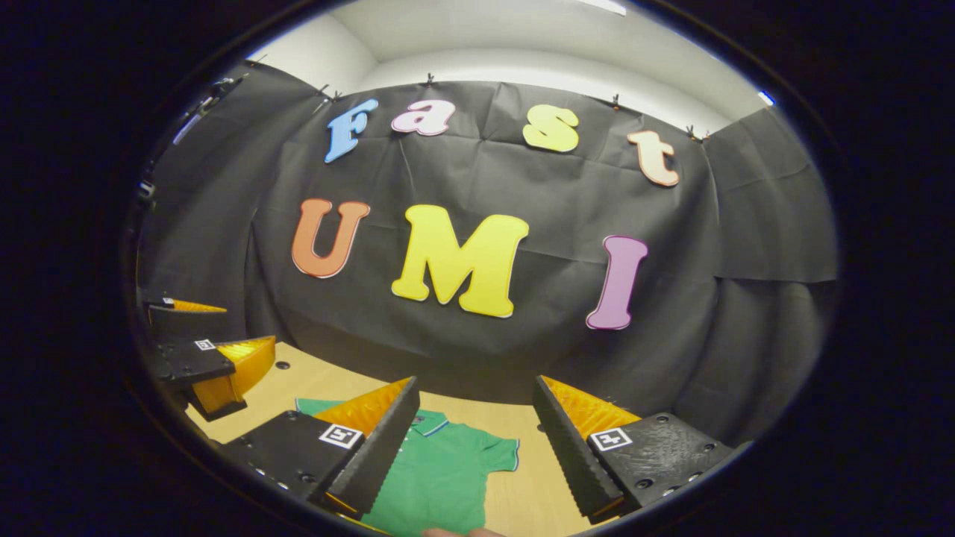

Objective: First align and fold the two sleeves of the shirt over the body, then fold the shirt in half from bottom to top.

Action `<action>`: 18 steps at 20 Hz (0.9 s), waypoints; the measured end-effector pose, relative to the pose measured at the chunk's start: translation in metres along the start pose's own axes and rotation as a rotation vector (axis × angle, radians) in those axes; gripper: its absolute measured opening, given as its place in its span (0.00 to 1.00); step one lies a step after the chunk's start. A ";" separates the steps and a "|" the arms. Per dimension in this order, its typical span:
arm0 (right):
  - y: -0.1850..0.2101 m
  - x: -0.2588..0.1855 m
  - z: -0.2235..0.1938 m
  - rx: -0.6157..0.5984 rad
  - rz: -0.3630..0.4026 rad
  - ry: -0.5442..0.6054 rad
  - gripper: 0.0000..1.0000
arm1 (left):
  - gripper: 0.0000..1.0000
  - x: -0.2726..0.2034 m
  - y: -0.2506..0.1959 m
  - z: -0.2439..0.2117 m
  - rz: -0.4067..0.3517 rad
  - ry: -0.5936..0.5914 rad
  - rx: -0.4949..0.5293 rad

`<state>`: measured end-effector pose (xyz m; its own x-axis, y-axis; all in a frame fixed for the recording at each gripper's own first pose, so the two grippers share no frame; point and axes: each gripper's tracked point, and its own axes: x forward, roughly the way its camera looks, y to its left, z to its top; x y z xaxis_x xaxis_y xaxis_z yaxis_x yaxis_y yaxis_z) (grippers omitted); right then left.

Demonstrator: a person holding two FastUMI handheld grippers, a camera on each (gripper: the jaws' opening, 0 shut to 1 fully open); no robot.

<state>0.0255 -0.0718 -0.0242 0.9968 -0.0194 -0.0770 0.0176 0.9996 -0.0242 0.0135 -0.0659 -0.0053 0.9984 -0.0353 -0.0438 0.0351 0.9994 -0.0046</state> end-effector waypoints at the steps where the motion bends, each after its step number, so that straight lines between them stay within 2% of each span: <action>1: -0.003 0.001 -0.001 0.003 0.001 0.002 0.95 | 0.99 0.000 -0.004 -0.001 -0.002 0.003 0.001; 8: -0.022 0.014 -0.019 0.017 0.002 0.039 0.94 | 0.99 0.005 -0.017 -0.001 0.004 0.009 0.031; 13: -0.043 0.048 -0.060 0.051 -0.006 0.151 0.95 | 0.99 0.003 -0.020 -0.005 0.026 0.020 0.043; 14: -0.047 0.056 -0.071 0.060 -0.004 0.177 0.97 | 0.94 0.001 -0.020 -0.005 0.035 0.025 0.046; 15: -0.052 0.066 -0.081 0.062 -0.004 0.202 0.95 | 0.99 0.001 -0.020 -0.007 0.041 0.026 0.047; 18: -0.069 0.099 -0.112 0.061 -0.004 0.264 0.95 | 0.99 -0.002 -0.022 -0.015 0.073 0.053 0.061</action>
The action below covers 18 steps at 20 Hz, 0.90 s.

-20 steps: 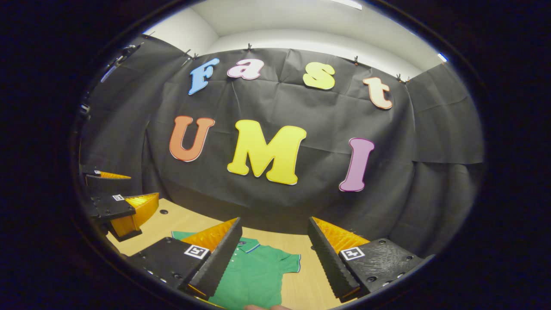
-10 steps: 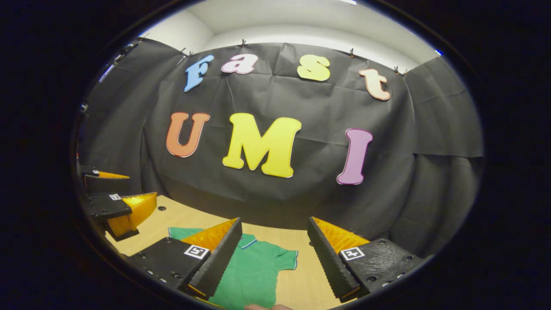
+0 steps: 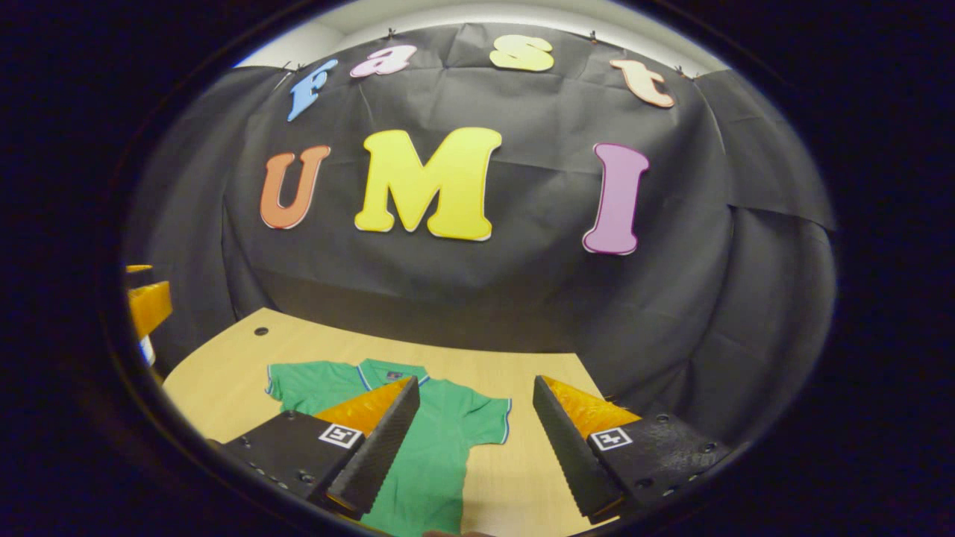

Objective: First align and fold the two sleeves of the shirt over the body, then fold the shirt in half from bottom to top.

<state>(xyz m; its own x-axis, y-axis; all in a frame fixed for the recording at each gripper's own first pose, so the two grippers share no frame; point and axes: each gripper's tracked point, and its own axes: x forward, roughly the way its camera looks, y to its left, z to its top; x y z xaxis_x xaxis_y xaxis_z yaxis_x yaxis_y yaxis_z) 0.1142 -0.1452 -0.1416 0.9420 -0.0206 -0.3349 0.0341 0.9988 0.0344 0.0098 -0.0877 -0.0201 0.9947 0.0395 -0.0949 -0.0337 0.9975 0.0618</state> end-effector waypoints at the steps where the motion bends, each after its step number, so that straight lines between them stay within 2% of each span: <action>1: -0.007 0.015 -0.007 -0.007 -0.001 0.017 0.97 | 0.94 -0.001 0.000 -0.003 0.013 0.011 0.005; 2: -0.014 0.030 -0.013 -0.012 -0.007 0.035 0.95 | 0.99 -0.002 -0.001 -0.004 0.025 0.019 0.010; 4: -0.026 0.059 -0.028 -0.010 -0.004 0.079 0.97 | 0.99 -0.003 -0.007 -0.007 0.044 0.035 0.015; 7: -0.038 0.105 -0.059 0.000 0.011 0.156 0.95 | 0.99 -0.004 -0.017 -0.012 0.072 0.059 0.005; 9: -0.048 0.134 -0.081 0.009 0.007 0.206 0.95 | 0.95 -0.004 -0.025 -0.018 0.090 0.082 -0.008; 10: -0.050 0.146 -0.092 0.020 0.012 0.229 0.98 | 0.99 -0.003 -0.029 -0.022 0.098 0.100 -0.013; 11: -0.050 0.160 -0.107 0.022 0.020 0.257 0.95 | 0.99 -0.004 -0.033 -0.025 0.108 0.113 -0.016; 15: -0.049 0.204 -0.158 -0.005 0.058 0.363 0.95 | 0.99 -0.008 -0.042 -0.030 0.142 0.132 -0.007; 18: -0.053 0.231 -0.189 0.027 0.046 0.447 0.90 | 0.99 -0.012 -0.044 -0.042 0.166 0.169 0.004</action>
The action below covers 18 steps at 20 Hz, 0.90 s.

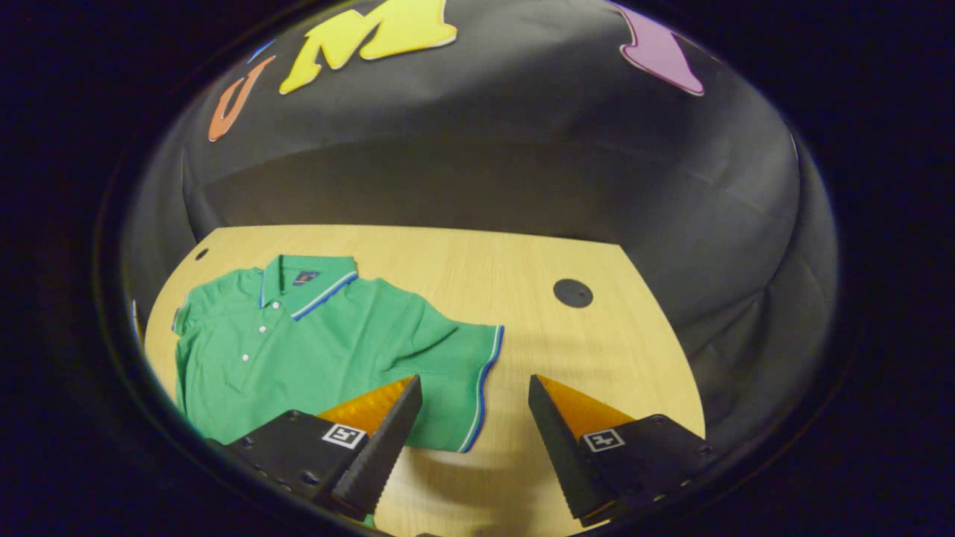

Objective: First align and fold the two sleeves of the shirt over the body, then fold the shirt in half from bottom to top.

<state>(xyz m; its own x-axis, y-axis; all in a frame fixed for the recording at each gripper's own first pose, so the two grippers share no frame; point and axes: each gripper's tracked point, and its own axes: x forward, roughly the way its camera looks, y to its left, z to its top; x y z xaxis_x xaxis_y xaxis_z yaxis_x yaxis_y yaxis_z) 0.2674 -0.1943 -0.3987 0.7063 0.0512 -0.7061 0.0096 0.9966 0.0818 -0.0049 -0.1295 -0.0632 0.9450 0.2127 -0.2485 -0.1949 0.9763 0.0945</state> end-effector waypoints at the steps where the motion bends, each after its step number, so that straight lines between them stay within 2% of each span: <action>1: 0.003 0.007 -0.005 0.025 0.017 0.030 0.88 | 0.99 -0.001 -0.001 -0.006 0.009 0.018 0.006; 2: 0.004 0.015 -0.007 0.042 0.028 0.054 0.80 | 0.99 -0.002 0.000 -0.011 0.020 0.034 0.011; 5: 0.007 0.030 -0.004 0.094 0.056 0.104 0.69 | 0.99 -0.003 -0.004 -0.013 0.032 0.046 0.017; 8: 0.003 0.039 -0.007 0.143 0.060 0.153 0.48 | 0.99 -0.002 -0.011 -0.009 0.031 0.039 0.029; 9: 0.002 0.038 -0.007 0.168 0.065 0.167 0.45 | 0.99 -0.001 -0.014 -0.008 0.028 0.038 0.030; 10: 0.004 0.041 -0.006 0.192 0.072 0.160 0.35 | 0.99 0.001 -0.017 -0.007 0.026 0.039 0.032; 11: 0.007 0.040 -0.008 0.204 0.086 0.178 0.31 | 0.99 0.000 -0.020 -0.007 0.023 0.039 0.034; 12: 0.006 0.041 -0.007 0.218 0.097 0.178 0.22 | 0.99 0.000 -0.022 -0.006 0.021 0.041 0.036; 13: 0.004 0.040 -0.005 0.230 0.100 0.177 0.18 | 0.99 0.000 -0.025 -0.005 0.018 0.041 0.038; 14: 0.004 0.038 -0.004 0.250 0.109 0.183 0.06 | 0.99 -0.001 -0.028 -0.004 0.015 0.042 0.041; 18: 0.004 0.034 0.000 0.264 0.123 0.185 0.00 | 0.99 -0.003 -0.030 0.003 0.004 0.025 0.062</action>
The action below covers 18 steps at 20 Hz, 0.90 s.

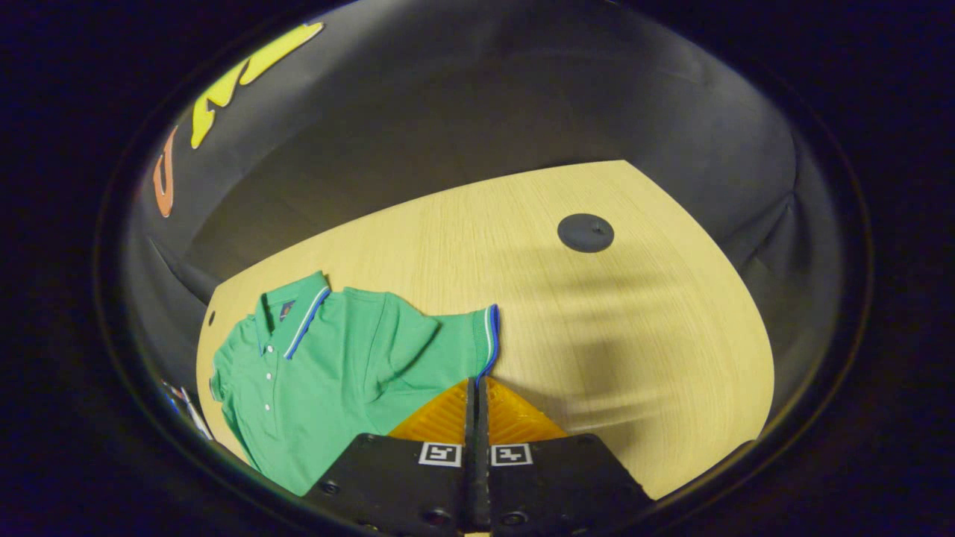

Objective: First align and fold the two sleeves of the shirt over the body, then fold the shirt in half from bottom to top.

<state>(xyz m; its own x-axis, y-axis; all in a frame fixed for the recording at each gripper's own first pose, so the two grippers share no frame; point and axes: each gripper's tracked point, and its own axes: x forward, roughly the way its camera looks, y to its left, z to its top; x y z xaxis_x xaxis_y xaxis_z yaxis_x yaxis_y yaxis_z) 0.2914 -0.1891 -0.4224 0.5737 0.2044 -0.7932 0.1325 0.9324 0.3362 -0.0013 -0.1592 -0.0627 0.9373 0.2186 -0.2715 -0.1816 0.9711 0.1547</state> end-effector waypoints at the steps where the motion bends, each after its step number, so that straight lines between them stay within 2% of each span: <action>1: 0.002 -0.003 0.004 -0.023 0.004 -0.016 0.00 | 0.99 0.001 0.001 0.001 -0.005 -0.006 0.001; 6: 0.039 -0.030 0.020 -0.079 0.049 -0.078 0.00 | 0.99 0.005 0.005 -0.002 -0.041 -0.007 -0.040; 11: 0.094 -0.048 0.019 -0.155 0.083 -0.105 0.00 | 0.99 0.010 0.032 -0.006 -0.045 -0.019 -0.070; 15: 0.131 -0.042 0.005 -0.219 0.077 -0.101 0.00 | 0.99 0.011 0.062 -0.019 -0.030 -0.007 -0.089; 18: 0.147 -0.029 -0.006 -0.216 0.063 -0.086 0.00 | 0.99 0.012 0.086 -0.032 -0.009 0.023 -0.089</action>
<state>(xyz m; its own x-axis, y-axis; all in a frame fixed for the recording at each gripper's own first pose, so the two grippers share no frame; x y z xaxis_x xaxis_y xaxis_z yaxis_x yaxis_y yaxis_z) 0.2888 -0.0562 -0.3530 0.6432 0.2471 -0.7248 -0.0765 0.9625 0.2603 -0.0148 -0.0704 -0.0828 0.9322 0.2107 -0.2944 -0.1997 0.9775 0.0673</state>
